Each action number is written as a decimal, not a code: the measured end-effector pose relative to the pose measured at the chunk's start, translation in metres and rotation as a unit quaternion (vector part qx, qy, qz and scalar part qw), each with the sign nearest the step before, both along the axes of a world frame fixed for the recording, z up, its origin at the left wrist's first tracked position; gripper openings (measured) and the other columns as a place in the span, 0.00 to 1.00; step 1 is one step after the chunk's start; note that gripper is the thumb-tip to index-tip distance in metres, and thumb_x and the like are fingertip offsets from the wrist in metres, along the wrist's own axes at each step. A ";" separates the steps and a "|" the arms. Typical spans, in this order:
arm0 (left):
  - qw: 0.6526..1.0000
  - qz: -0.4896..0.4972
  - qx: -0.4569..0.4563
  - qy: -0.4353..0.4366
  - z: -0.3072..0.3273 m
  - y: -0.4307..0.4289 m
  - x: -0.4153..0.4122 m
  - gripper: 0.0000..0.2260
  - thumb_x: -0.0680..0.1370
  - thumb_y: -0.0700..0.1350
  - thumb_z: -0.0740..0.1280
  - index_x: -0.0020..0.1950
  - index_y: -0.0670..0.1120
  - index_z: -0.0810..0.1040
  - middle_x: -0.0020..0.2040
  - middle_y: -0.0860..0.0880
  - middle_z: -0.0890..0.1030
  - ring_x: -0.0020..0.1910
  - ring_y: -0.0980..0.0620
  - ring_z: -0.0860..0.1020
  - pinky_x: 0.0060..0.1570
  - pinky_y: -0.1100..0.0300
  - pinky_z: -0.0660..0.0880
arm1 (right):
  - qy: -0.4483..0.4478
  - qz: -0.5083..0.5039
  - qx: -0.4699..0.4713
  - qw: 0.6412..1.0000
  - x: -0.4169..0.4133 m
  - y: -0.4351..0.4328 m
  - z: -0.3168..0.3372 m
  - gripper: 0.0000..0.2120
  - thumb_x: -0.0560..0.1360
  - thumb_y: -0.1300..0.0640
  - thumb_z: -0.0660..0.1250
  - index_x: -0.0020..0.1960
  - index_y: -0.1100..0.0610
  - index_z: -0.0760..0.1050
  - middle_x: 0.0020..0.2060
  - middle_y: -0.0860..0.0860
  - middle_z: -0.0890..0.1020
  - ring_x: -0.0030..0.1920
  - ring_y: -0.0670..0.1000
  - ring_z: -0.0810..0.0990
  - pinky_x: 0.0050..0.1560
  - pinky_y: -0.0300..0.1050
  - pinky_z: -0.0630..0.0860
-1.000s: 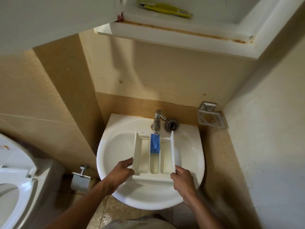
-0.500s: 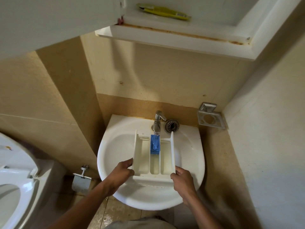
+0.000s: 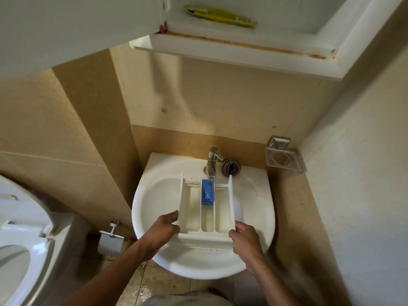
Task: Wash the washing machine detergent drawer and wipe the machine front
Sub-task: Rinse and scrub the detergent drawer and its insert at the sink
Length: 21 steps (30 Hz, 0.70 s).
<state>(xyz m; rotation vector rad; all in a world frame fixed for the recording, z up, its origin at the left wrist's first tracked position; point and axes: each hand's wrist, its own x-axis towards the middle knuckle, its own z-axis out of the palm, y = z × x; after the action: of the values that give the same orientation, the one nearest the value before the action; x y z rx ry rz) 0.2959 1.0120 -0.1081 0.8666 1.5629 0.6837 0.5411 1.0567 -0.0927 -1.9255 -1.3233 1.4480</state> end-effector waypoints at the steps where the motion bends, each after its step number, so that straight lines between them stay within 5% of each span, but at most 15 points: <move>1: 1.000 0.000 0.003 0.000 0.001 0.000 0.001 0.23 0.77 0.36 0.67 0.70 0.53 0.77 0.62 0.53 0.82 0.60 0.48 0.79 0.66 0.48 0.75 | 0.001 0.000 -0.001 1.000 0.000 0.000 0.000 0.15 0.74 0.67 0.59 0.42 0.52 0.81 0.37 0.50 0.84 0.32 0.48 0.68 0.30 0.41 0.63; 7: 1.000 0.011 0.006 -0.004 0.006 -0.003 0.003 0.23 0.78 0.34 0.65 0.70 0.51 0.77 0.62 0.53 0.82 0.59 0.50 0.79 0.64 0.52 0.76 | -0.003 0.012 0.010 1.000 0.001 -0.006 0.003 0.13 0.75 0.66 0.59 0.43 0.54 0.81 0.33 0.49 0.80 0.29 0.47 0.66 0.29 0.41 0.63; 11: 1.000 0.020 0.018 0.013 0.016 -0.003 0.005 0.21 0.77 0.31 0.64 0.64 0.51 0.82 0.57 0.52 0.84 0.55 0.51 0.81 0.55 0.58 0.79 | -0.001 0.009 -0.007 1.000 0.003 -0.006 0.009 0.11 0.72 0.65 0.60 0.34 0.56 0.76 0.29 0.50 0.71 0.33 0.51 0.63 0.34 0.45 0.63; 15: 0.999 0.026 0.018 0.027 0.026 -0.007 0.000 0.18 0.77 0.33 0.65 0.62 0.50 0.83 0.56 0.53 0.84 0.56 0.50 0.80 0.57 0.55 0.78 | 0.025 0.012 -0.025 0.999 0.003 -0.011 0.016 0.08 0.72 0.65 0.62 0.45 0.62 0.79 0.35 0.50 0.75 0.38 0.51 0.68 0.36 0.45 0.71; 21: 0.996 0.081 0.041 -0.012 0.031 -0.024 -0.006 0.26 0.74 0.29 0.62 0.67 0.51 0.80 0.62 0.54 0.82 0.58 0.50 0.81 0.60 0.51 0.79 | 0.059 0.052 0.065 0.995 -0.003 -0.028 0.029 0.20 0.72 0.68 0.61 0.46 0.45 0.83 0.41 0.44 0.87 0.38 0.52 0.79 0.39 0.48 0.77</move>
<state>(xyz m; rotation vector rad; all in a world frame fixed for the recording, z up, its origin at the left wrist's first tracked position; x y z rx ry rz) 0.2899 0.9885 -0.0773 0.7944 1.6053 0.8771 0.5385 1.0283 -0.0633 -1.6846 -1.4438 1.4611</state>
